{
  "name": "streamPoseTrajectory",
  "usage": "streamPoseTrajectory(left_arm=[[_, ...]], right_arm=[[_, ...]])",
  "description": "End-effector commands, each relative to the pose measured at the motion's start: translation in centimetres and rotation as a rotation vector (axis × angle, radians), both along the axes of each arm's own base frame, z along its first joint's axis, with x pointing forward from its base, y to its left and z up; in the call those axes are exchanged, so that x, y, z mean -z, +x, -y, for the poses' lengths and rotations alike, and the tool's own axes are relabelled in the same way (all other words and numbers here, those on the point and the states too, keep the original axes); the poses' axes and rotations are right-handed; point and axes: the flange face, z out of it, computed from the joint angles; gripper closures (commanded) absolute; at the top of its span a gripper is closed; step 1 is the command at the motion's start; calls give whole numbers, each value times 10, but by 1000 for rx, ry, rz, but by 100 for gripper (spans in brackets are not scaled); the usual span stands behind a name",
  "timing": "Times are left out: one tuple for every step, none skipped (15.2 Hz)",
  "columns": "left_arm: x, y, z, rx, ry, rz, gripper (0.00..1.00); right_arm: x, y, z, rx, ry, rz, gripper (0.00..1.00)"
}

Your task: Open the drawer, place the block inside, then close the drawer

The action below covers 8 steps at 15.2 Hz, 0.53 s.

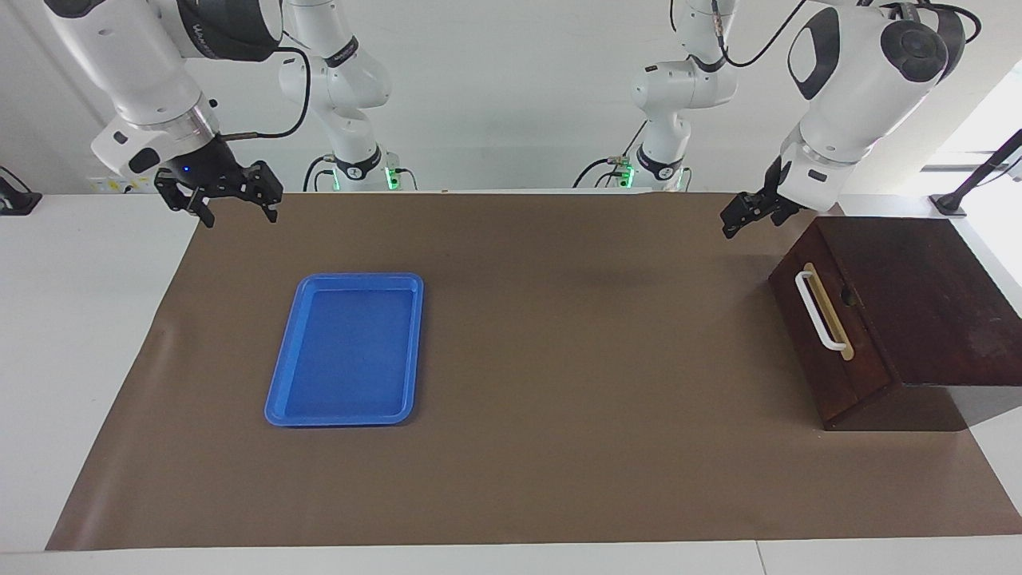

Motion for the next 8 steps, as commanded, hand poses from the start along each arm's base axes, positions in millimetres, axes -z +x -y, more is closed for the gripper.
streamPoseTrajectory(left_arm=[[-10,-19,4,44,-17,-2,0],[-8,-16,-5,59,-24,-1,0],[-6,-13,-8,92,-30,-10,0],[-4,-12,-5,115,-33,-22,0],[-3,-12,-5,116,-33,-27,0],[-5,-13,-5,116,-33,-29,0],[-8,-15,-7,115,-33,-28,0],[-8,-15,-8,113,-33,-28,0]], right_arm=[[-3,-2,5,-14,-19,9,0],[-3,-2,5,-14,-19,9,0],[-3,-2,6,-13,-19,9,0],[-4,-2,6,-14,-18,11,0],[-3,-2,7,-16,-17,9,0],[-4,-2,8,-17,-17,11,0],[-4,-2,10,-14,-17,11,0],[-4,-2,10,-14,-17,11,0]])
